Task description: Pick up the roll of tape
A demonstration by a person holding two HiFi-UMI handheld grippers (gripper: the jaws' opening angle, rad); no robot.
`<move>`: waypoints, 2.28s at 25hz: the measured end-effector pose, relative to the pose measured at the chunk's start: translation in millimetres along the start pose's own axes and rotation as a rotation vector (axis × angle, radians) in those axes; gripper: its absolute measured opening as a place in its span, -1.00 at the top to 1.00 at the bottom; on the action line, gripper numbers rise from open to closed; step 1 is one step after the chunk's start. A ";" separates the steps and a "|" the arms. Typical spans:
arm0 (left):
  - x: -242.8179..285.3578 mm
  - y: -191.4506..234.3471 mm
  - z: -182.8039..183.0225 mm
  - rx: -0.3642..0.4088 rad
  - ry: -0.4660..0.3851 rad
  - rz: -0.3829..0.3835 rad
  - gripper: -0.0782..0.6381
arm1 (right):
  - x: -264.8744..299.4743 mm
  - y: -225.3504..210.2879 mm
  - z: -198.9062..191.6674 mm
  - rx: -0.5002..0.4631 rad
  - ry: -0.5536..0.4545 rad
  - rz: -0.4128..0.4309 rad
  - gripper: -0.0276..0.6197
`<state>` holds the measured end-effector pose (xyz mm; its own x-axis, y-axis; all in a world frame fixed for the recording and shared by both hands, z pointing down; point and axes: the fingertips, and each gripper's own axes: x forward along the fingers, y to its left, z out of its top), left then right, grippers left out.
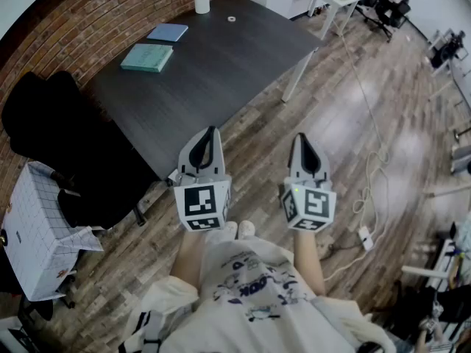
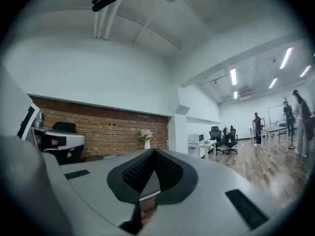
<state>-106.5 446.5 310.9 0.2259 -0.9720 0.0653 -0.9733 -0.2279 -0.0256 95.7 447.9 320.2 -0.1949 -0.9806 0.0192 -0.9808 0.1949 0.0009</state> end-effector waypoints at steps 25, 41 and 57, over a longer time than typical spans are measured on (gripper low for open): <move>37.5 -21.2 -6.9 0.006 0.012 0.031 0.78 | 32.7 -37.7 -14.6 0.026 0.016 0.029 0.91; 110.3 -30.8 -19.8 -0.023 0.053 0.037 0.78 | 91.9 -73.2 -30.9 0.029 0.046 0.034 0.91; 303.3 8.8 -5.0 -0.033 0.061 -0.027 0.78 | 273.1 -106.8 -15.5 0.014 0.033 -0.006 0.91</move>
<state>-46.8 150.0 335.4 0.2497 -0.9600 0.1265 -0.9680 -0.2506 0.0093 147.4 159.6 340.8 -0.1886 -0.9807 0.0524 -0.9821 0.1881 -0.0131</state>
